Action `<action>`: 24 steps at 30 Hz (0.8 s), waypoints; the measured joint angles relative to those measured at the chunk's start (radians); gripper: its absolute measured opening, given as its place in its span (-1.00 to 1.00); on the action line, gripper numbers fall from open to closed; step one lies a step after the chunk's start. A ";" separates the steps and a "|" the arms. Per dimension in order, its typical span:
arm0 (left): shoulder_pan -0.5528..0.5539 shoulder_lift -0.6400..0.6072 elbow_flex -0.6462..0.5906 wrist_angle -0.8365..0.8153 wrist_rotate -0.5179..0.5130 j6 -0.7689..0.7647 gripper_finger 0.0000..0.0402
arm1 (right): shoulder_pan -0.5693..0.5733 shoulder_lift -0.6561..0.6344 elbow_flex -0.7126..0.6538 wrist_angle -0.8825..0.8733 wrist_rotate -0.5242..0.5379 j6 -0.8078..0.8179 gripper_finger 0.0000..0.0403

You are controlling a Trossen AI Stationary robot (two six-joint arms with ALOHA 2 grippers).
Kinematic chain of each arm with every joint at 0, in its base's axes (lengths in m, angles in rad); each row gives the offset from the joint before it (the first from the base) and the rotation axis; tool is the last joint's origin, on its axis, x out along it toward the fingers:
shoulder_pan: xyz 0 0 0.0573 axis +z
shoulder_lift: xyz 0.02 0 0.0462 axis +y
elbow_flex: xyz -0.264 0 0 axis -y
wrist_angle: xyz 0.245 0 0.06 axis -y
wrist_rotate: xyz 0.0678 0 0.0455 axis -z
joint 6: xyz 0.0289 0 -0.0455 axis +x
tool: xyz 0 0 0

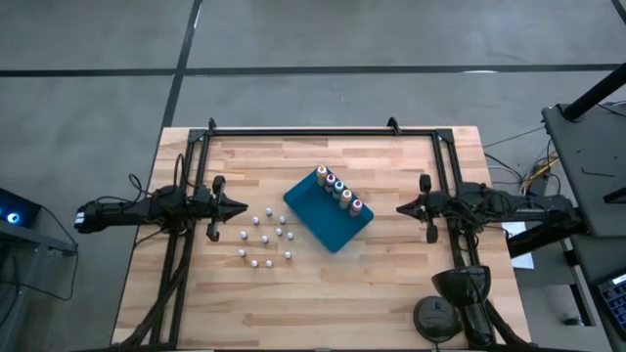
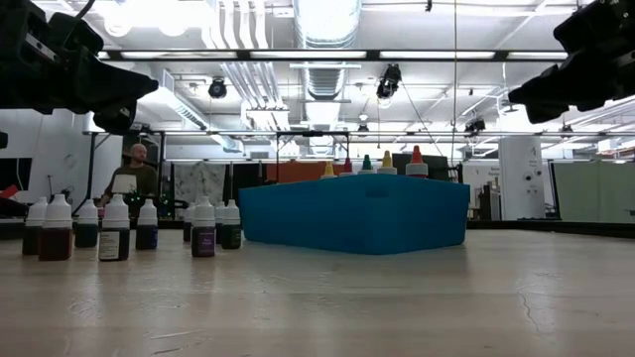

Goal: Pick & Place food coloring
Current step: Put the green food coloring bottle into the blue bin

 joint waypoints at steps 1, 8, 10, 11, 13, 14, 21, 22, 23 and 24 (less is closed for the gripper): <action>0.000 0.000 0.000 0.000 0.000 0.000 -1.00 | 0.000 -0.011 -0.005 0.002 0.000 -0.001 -0.96; 0.000 0.000 0.000 0.000 0.000 0.000 -1.00 | 0.000 -0.080 -0.052 0.003 0.000 -0.006 -0.96; 0.000 0.000 0.000 0.000 0.000 0.000 -1.00 | 0.000 -0.093 -0.061 0.003 0.000 -0.009 -0.96; 0.000 0.000 0.000 0.000 0.000 0.000 -1.00 | 0.000 -0.098 -0.064 0.003 0.000 -0.009 -0.96; 0.000 0.000 0.000 0.000 0.000 0.000 -1.00 | 0.000 -0.106 -0.070 0.014 0.000 -0.010 -0.96; 0.000 0.000 0.000 0.000 0.000 0.000 -1.00 | 0.000 -0.107 -0.075 0.032 0.000 -0.013 -0.96; 0.000 0.000 0.000 0.000 0.000 0.000 -1.00 | 0.000 -0.106 -0.126 0.194 0.000 -0.003 -0.96; 0.000 0.000 0.000 0.000 0.000 0.000 -1.00 | 0.000 -0.106 -0.126 0.195 0.000 -0.005 -0.96; 0.000 0.000 0.000 0.000 0.000 0.000 -1.00 | 0.000 -0.106 -0.126 0.196 0.000 -0.010 -0.96; 0.000 0.000 0.000 0.000 0.000 0.000 -1.00 | 0.000 -0.106 -0.126 0.196 0.000 -0.014 -0.96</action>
